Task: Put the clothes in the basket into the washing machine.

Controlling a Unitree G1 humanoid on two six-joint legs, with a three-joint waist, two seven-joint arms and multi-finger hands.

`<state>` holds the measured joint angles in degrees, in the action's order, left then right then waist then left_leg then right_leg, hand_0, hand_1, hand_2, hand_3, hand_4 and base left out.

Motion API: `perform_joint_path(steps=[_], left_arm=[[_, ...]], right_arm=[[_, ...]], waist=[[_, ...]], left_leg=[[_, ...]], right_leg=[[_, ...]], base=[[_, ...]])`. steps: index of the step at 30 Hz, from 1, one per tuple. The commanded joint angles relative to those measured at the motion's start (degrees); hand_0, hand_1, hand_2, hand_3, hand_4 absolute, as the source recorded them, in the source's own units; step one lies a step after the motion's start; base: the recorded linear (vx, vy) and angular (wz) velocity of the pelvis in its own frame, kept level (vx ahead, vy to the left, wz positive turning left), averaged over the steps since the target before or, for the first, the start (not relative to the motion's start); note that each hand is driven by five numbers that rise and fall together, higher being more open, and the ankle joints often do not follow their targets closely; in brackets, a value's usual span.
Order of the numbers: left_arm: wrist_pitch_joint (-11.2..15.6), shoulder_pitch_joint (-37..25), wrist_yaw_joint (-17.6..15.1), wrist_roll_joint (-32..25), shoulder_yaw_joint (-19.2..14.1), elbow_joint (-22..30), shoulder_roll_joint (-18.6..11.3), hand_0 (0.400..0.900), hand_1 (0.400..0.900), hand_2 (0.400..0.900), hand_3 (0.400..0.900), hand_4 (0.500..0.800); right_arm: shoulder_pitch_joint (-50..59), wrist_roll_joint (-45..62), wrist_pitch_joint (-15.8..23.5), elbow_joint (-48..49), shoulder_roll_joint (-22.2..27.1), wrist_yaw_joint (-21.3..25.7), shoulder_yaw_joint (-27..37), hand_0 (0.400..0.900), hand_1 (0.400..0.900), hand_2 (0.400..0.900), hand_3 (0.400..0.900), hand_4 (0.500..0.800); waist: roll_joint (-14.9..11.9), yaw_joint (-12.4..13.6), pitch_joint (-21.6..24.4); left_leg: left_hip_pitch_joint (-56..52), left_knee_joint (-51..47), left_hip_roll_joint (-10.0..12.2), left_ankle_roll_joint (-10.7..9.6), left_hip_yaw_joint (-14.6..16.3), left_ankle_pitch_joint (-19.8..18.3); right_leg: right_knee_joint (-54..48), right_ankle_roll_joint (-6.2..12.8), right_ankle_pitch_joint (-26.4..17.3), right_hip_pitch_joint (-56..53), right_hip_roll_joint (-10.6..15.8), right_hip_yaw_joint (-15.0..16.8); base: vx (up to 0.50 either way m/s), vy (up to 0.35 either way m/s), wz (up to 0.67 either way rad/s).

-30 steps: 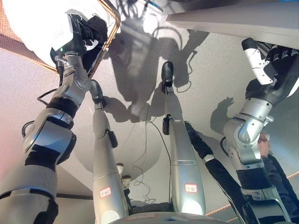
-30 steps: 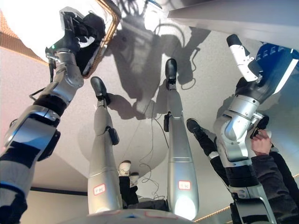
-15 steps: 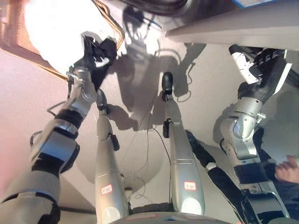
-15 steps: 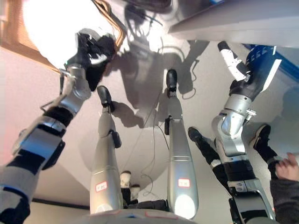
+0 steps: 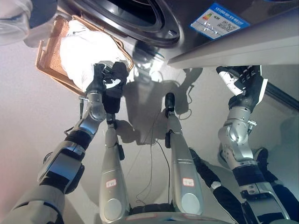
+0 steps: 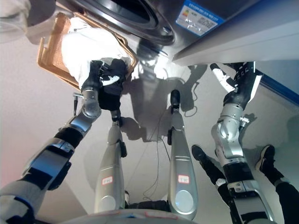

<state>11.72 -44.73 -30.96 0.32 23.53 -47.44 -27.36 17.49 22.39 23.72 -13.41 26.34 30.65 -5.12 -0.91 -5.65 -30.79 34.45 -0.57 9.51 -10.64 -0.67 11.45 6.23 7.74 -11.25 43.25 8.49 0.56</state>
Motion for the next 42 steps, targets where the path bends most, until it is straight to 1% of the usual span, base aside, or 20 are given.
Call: perform_joint_path(steps=[1,3,5,7,8,9,10,11,16,18,21,24,26,31,33,37,40,42], left_arm=[[5.9,0.7,-0.2,-4.6,-3.8,2.7,0.3,0.400,0.400,0.400,0.400,0.500],[6.9,1.5,1.0,-9.8,-5.0,3.0,1.2,0.400,0.400,0.400,0.400,0.500],[8.3,1.9,3.7,-17.0,-6.5,3.2,2.1,0.400,0.400,0.400,0.400,0.500],[9.8,2.5,6.5,-26.4,-8.6,4.6,3.2,0.400,0.400,0.400,0.400,0.500],[10.6,2.5,8.2,-32.3,-9.8,4.9,4.3,0.400,0.400,0.400,0.400,0.500],[11.0,2.6,9.8,-36.6,-10.4,5.4,5.4,0.400,0.400,0.400,0.400,0.500],[10.8,2.6,10.5,-38.4,-10.7,5.8,5.5,0.400,0.400,0.400,0.400,0.500],[10.9,2.6,11.5,-41.9,-11.2,6.8,6.1,0.400,0.400,0.400,0.400,0.500],[10.9,-1.3,14.5,-51.0,-12.0,7.1,6.4,0.400,0.400,0.400,0.400,0.500],[11.0,-3.7,15.2,-53.5,-12.1,6.6,6.2,0.400,0.400,0.400,0.400,0.500],[11.2,-8.1,16.1,-56.8,-11.8,5.9,5.7,0.400,0.400,0.400,0.400,0.500],[10.7,-13.0,16.1,-57.5,-11.1,2.7,4.3,0.400,0.400,0.400,0.400,0.500],[10.4,-16.1,16.5,-59.3,-11.2,0.3,4.3,0.400,0.400,0.400,0.400,0.500],[10.2,-21.5,16.8,-60.1,-10.9,-2.7,4.4,0.400,0.400,0.400,0.400,0.500],[10.5,-24.1,16.8,-61.1,-11.1,-3.7,4.7,0.400,0.400,0.400,0.400,0.500],[10.8,-29.1,16.8,-61.7,-9.9,-5.4,3.7,0.400,0.400,0.400,0.400,0.500],[11.3,-30.9,16.8,-62.3,-9.4,-4.8,3.2,0.400,0.400,0.400,0.400,0.500],[11.2,-31.5,16.6,-62.0,-9.2,-5.6,3.3,0.400,0.400,0.400,0.400,0.500]], right_arm=[[-1.8,-2.4,4.7,6.2,2.2,-3.6,1.5,0.900,0.900,0.900,0.900,0.800],[-2.4,-1.9,4.1,5.4,2.0,-4.2,1.4,0.900,0.900,0.900,0.900,0.800],[-2.9,-1.4,3.3,4.9,1.7,-4.9,1.1,0.900,0.900,0.900,0.900,0.800],[-3.4,-0.8,2.6,4.6,1.4,-5.4,1.1,0.900,0.900,0.900,0.900,0.800],[-3.6,-0.6,2.0,4.2,1.1,-5.5,0.8,0.900,0.900,0.900,0.900,0.800],[-3.5,0.0,1.6,2.5,0.7,-5.6,0.5,0.900,0.900,0.900,0.900,0.800],[-3.3,0.2,1.3,2.0,0.5,-5.6,0.3,0.900,0.900,0.900,0.900,0.800],[-3.1,0.4,0.9,1.8,0.3,-5.9,-0.2,0.900,0.900,0.900,0.900,0.800],[-2.4,1.6,-0.5,1.3,0.0,-7.0,-1.5,0.900,0.900,0.900,0.900,0.800],[-1.8,2.2,-0.8,-0.2,-0.1,-7.4,-2.0,0.900,0.900,0.900,0.900,0.800],[-1.5,2.9,-1.0,0.3,0.3,-8.1,-2.5,0.900,0.900,0.900,0.900,0.800],[-1.0,3.4,-0.9,0.3,0.6,-8.7,-3.4,0.900,0.900,0.900,0.900,0.800],[-0.4,3.8,-0.9,0.3,0.7,-8.9,-4.1,0.900,0.900,0.900,0.900,0.800],[-0.8,3.0,-0.8,2.1,1.3,-8.6,-3.9,0.900,0.900,0.900,0.900,0.800],[-0.9,2.6,-0.8,2.1,1.6,-8.6,-3.7,0.900,0.900,0.900,0.900,0.800],[-0.9,2.3,-0.1,3.3,1.9,-8.2,-2.9,0.900,0.900,0.900,0.900,0.800],[-1.3,1.8,0.2,4.5,2.1,-8.1,-2.1,0.900,0.900,0.900,0.900,0.800],[-2.4,1.5,0.2,5.6,2.2,-8.1,-1.6,0.900,0.900,0.900,0.900,0.800]], waist=[[0.5,1.1,6.3],[0.6,1.1,6.9],[0.7,1.1,7.4],[1.0,1.1,7.9],[1.1,1.0,8.1],[1.2,1.1,8.4],[1.2,1.1,8.6],[1.2,1.2,8.8],[1.1,0.6,10.2],[0.9,0.3,10.9],[0.8,-0.3,11.8],[0.9,-1.0,12.5],[1.0,-1.4,13.1],[1.6,-2.5,13.7],[1.7,-3.0,13.8],[1.9,-4.3,14.3],[2.1,-4.8,14.9],[2.2,-5.1,15.2]], left_leg=[[0.6,3.1,-2.4,3.6,-1.3,-4.5],[-0.6,3.2,-2.6,3.7,-1.1,-4.7],[-2.0,3.2,-2.5,3.8,-0.9,-5.0],[-3.2,3.1,-2.5,3.8,-0.9,-5.2],[-4.0,2.9,-2.5,3.8,-0.7,-5.3],[-4.9,2.9,-2.4,3.8,-0.7,-5.7],[-5.4,2.9,-2.3,3.8,-0.7,-5.8],[-5.9,2.8,-2.2,3.8,-0.7,-5.9],[-7.9,2.1,-1.6,3.8,-0.3,-6.1],[-8.2,1.6,-1.6,3.8,-0.4,-5.7],[-8.7,0.6,-1.3,3.6,-0.3,-5.4],[-9.0,-0.8,-1.0,3.4,-0.1,-4.8],[-9.3,-2.2,-0.8,3.1,0.0,-4.2],[-9.5,-4.4,-0.1,2.2,0.2,-2.9],[-8.8,-4.4,0.1,1.8,0.0,-2.7],[-7.0,-4.4,0.4,1.2,-0.2,-2.5],[-5.7,-4.4,0.3,1.1,-0.4,-2.5],[-4.9,-4.4,0.3,1.1,-0.6,-2.4]], right_leg=[[0.4,1.80,1.5,-2.5,1.7,-1.8],[0.3,1.79,1.5,-3.6,1.8,-1.7],[0.3,1.81,1.7,-4.9,1.9,-1.7],[0.3,1.80,1.9,-6.1,2.0,-1.6],[0.2,1.82,2.0,-6.8,2.0,-1.7],[0.4,1.76,2.3,-7.4,1.9,-1.6],[0.4,1.77,2.4,-7.8,1.8,-1.5],[0.4,1.74,2.5,-8.2,1.7,-1.5],[-0.1,1.85,2.7,-9.6,1.2,-1.2],[-0.4,1.88,2.5,-9.7,1.0,-1.1],[-0.7,2.02,2.5,-9.7,0.7,-1.1],[-1.3,2.20,2.1,-9.5,0.4,-1.0],[-2.1,2.32,1.8,-9.4,0.1,-0.9],[-2.9,2.38,1.4,-9.1,-0.5,-0.6],[-3.2,2.52,1.2,-8.9,-0.6,-0.7],[-4.3,2.82,0.4,-7.9,-0.6,-1.0],[-4.9,2.96,-0.2,-6.7,-0.7,-1.1],[-4.8,2.93,-0.3,-6.0,-0.8,-1.0]], base=[[0.05,0.008,-0.02],[0.06,0.015,-0.04],[0.06,0.017,-0.04],[0.05,0.010,-0.01],[0.08,0.007,-0.02],[0.07,0.010,-0.04],[0.07,0.008,-0.05],[0.04,0.013,-0.05],[0.04,0.011,-0.09],[0.04,-0.002,-0.09],[0.02,0.004,-0.05],[0.02,0.014,-0.09],[0.04,-0.002,-0.08],[0.04,-0.011,-0.07],[0.03,-0.029,-0.01],[0.01,-0.015,0.03],[0.00,0.000,0.00],[0.00,0.000,0.00]])
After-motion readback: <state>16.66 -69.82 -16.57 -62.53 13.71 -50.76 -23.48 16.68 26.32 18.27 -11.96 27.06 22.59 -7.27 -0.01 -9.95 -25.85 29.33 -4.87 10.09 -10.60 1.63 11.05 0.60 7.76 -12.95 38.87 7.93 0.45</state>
